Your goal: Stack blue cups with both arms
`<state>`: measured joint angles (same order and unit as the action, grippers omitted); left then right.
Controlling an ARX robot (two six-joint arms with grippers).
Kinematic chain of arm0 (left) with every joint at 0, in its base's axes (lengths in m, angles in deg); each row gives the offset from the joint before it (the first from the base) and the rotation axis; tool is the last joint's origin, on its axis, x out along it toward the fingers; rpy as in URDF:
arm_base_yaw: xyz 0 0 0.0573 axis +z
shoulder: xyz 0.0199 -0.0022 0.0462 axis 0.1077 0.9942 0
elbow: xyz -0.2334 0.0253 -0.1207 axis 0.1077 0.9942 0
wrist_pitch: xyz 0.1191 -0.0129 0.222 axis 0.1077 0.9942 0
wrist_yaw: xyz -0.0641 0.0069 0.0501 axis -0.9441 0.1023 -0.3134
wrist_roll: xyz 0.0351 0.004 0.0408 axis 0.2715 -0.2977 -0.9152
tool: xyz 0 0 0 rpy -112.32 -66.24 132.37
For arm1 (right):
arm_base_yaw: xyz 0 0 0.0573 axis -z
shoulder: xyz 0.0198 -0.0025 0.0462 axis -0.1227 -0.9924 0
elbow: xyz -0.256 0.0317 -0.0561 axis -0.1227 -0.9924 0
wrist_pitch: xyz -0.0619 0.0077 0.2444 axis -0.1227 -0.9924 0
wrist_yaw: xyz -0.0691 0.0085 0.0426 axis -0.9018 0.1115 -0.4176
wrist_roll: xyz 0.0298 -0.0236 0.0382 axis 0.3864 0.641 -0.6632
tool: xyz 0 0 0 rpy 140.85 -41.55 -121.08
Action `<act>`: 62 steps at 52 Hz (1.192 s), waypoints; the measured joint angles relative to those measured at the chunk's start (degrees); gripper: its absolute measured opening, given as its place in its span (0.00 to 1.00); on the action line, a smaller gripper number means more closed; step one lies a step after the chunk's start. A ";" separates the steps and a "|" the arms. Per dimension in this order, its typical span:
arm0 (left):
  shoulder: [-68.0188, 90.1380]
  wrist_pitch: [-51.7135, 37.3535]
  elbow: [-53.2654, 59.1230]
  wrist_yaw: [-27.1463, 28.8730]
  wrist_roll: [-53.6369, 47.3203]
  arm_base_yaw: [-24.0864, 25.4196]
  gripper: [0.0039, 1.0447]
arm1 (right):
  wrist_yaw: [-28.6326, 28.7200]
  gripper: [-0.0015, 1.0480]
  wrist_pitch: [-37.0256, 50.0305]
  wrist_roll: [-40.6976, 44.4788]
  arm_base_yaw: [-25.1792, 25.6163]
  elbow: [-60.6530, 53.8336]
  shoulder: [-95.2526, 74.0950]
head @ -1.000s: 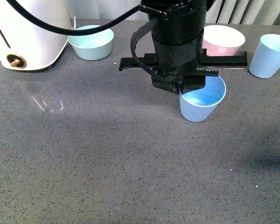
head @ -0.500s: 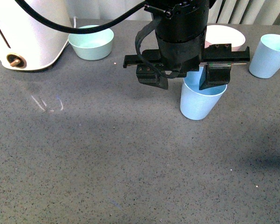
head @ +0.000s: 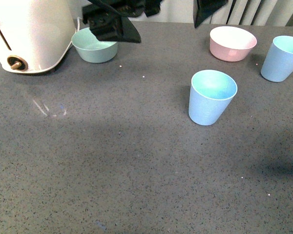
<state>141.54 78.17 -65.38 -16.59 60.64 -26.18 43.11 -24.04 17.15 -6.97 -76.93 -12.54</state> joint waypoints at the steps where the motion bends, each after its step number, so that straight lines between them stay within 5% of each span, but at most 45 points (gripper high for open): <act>1: -0.90 -0.98 0.87 0.00 0.17 0.31 0.92 | 0.00 0.91 0.00 0.00 0.00 0.00 0.00; 4: -3.56 -4.55 3.74 1.16 0.26 1.16 0.92 | 0.00 0.91 0.00 0.00 0.00 0.00 0.00; 10: -11.52 -38.88 21.44 21.00 -13.09 3.87 0.74 | 0.07 0.91 0.00 0.00 0.00 0.00 0.00; 20: -26.47 -69.33 47.78 21.29 -28.09 12.83 0.41 | 0.00 0.91 0.00 0.00 0.00 0.00 0.00; 32: -36.39 -72.19 63.45 14.99 -30.69 17.97 0.02 | 0.13 0.91 0.00 0.00 0.00 0.00 0.00; 62: -59.80 -65.66 79.91 6.73 -31.23 26.71 0.01 | 0.02 0.91 0.00 0.00 0.00 0.00 0.00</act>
<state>81.74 12.51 14.53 -9.86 29.40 0.53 43.13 -24.04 17.15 -6.97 -76.93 -12.54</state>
